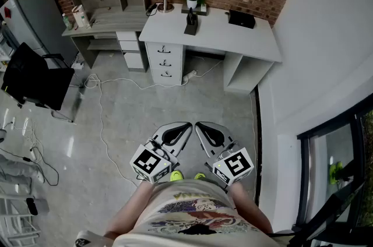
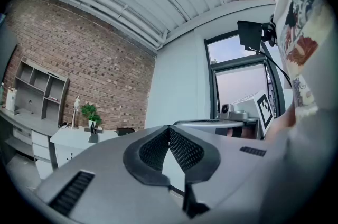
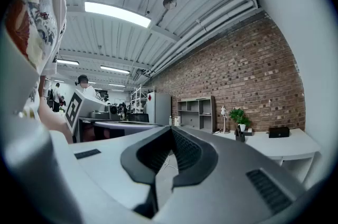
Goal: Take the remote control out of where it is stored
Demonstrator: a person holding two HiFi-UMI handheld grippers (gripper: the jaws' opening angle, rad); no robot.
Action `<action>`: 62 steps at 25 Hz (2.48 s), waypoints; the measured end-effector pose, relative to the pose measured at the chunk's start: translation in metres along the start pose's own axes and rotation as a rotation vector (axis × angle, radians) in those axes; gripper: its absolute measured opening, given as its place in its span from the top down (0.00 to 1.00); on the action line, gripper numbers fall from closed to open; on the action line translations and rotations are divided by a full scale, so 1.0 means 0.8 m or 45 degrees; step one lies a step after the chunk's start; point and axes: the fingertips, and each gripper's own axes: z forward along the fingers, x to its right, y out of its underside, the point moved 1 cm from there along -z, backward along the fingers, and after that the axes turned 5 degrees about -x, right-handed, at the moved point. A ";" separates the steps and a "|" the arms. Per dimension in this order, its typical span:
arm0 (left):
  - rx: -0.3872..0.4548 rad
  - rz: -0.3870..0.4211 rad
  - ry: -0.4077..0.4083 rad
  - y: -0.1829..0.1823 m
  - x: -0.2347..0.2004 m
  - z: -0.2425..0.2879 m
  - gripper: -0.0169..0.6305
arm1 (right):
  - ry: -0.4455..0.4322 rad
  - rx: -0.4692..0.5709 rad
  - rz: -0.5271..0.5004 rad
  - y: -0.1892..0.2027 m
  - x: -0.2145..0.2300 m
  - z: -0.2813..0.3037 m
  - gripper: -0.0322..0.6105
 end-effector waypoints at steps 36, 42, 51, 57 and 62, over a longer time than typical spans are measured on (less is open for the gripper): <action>-0.006 -0.043 -0.003 0.011 -0.034 -0.002 0.97 | 0.012 -0.098 0.028 0.021 0.001 0.041 0.94; -0.037 -0.046 -0.009 0.019 -0.052 0.021 0.97 | 0.008 -0.126 0.053 0.031 0.029 0.056 0.94; -0.113 -0.074 -0.050 0.029 -0.099 0.070 0.97 | -0.033 -0.143 0.094 0.046 0.086 0.096 0.94; -0.159 -0.093 -0.085 0.033 -0.143 0.118 0.97 | -0.087 -0.164 0.132 0.057 0.140 0.131 0.94; -0.167 -0.103 -0.118 0.030 -0.177 0.161 0.97 | -0.130 -0.173 0.134 0.057 0.191 0.159 0.94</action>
